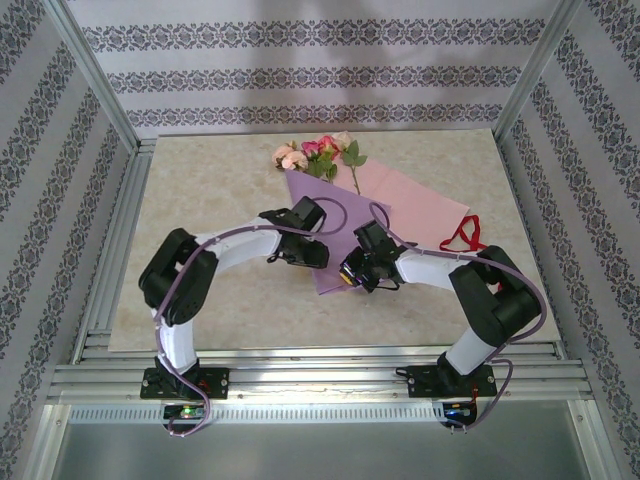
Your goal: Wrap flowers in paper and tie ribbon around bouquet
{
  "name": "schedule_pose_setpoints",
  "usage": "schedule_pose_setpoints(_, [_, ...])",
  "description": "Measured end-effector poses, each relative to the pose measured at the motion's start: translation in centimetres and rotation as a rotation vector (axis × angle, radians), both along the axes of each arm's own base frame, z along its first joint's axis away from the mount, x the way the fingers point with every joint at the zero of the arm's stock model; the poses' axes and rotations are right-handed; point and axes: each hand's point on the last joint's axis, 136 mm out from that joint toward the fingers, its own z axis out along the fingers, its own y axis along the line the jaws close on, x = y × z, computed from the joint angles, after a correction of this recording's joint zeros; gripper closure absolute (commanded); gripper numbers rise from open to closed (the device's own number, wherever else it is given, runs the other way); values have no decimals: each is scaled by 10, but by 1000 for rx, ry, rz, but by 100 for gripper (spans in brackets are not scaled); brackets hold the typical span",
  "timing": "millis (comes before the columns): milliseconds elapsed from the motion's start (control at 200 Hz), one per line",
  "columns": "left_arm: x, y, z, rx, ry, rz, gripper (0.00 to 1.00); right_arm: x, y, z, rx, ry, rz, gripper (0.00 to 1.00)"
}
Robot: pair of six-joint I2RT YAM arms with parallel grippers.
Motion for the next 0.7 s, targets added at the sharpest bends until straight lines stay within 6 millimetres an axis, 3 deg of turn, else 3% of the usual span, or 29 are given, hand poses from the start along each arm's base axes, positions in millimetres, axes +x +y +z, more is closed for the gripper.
schedule_pose_setpoints(105, [12, 21, 8, -94, 2, 122, 50, 1, -1, 0, 31, 7, 2, 94])
schedule_pose_setpoints(280, [39, 50, -5, -225, 29, 306, 51, 0, -2, 0, 86, 4, 14, 93])
schedule_pose_setpoints(395, [51, 40, -7, -307, 40, 324, 53, 1, -2, 1, 117, 2, 28, 93])
schedule_pose_setpoints(699, [57, 17, -2, -445, 62, 322, 64, 0, -3, 0, 193, 12, 50, 93])
